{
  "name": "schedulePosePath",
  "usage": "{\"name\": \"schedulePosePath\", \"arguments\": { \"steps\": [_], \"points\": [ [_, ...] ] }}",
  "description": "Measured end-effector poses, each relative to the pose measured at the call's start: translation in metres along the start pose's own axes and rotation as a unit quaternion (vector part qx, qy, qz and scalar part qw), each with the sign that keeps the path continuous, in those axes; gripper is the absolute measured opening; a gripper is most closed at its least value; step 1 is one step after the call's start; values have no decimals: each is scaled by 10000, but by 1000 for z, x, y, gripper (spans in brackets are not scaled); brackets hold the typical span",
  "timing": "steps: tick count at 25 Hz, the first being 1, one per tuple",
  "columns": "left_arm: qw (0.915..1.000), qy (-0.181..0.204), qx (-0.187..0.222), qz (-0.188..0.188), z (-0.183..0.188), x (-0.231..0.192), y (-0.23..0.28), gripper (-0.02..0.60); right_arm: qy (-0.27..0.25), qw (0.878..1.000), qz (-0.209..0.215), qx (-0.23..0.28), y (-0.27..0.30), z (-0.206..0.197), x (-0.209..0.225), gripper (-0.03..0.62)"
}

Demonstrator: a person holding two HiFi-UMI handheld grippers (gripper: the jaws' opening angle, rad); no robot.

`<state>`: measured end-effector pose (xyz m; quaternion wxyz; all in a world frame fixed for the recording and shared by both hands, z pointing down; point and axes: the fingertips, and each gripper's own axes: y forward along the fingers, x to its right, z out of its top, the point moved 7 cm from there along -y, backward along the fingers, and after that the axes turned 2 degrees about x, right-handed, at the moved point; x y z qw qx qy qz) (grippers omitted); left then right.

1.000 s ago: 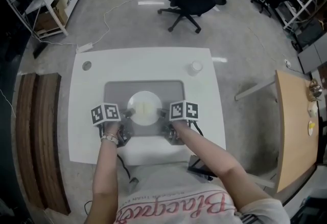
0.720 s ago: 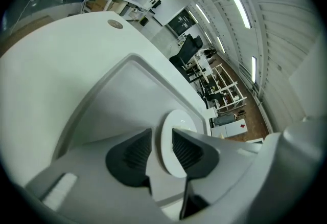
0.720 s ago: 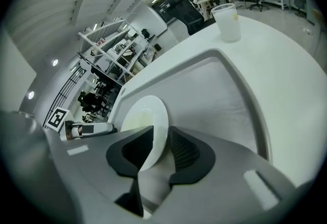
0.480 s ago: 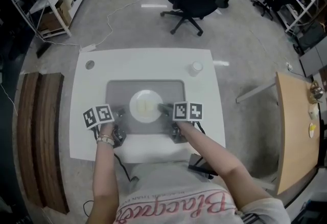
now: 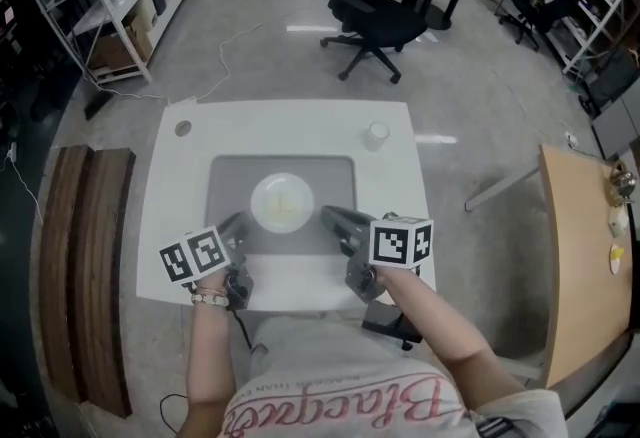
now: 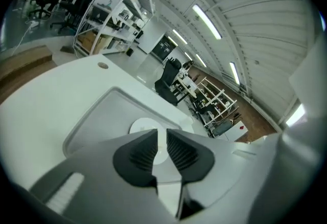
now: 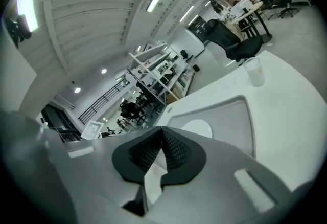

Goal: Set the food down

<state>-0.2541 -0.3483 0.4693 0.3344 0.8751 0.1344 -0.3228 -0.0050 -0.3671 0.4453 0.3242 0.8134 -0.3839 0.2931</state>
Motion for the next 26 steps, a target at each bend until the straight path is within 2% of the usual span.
{"name": "schedulePosePath", "arguments": {
  "steps": [3, 5, 7, 9, 11, 13, 16, 18, 21, 26],
  "points": [
    [9980, 233, 560, -153, 1, 22, -23, 26, -228, 9990, 364, 77, -23, -1, -20, 2],
    [9947, 289, 917, -361, -2, 36, -39, 0, -537, 9973, 494, 81, -38, -4, -31, 2],
    [9897, 309, 1257, -615, -5, 48, -55, 0, -848, 9947, 565, 121, -51, -6, -41, 2],
    [9820, 457, 1646, -802, -7, 60, -71, 0, -1081, 9918, 630, 253, -65, -5, -53, 2],
    [9706, 918, 2077, -798, -5, 72, -88, 0, -1205, 9888, 753, 447, -77, -3, -65, 2],
    [9579, 1436, 2386, -703, -4, 84, -101, 0, -1122, 9857, 1069, 662, -87, -1, -72, 2],
    [9445, 1898, 2584, -712, -5, 102, -110, 0, -862, 9787, 1626, 914, -98, 7, -76, 2],
    [9392, 2029, 2659, -773, -8, 111, -114, 0, -1071, 9761, 1645, 936, -102, 10, -79, 2],
    [9353, 2095, 2735, -807, -11, 118, -119, 0, -1497, 9729, 1534, 864, -103, 10, -86, 2],
    [9331, 2094, 2788, -885, -15, 127, -119, 0, -1644, 9688, 1650, 852, -107, 7, -94, 2]
  ]
}}
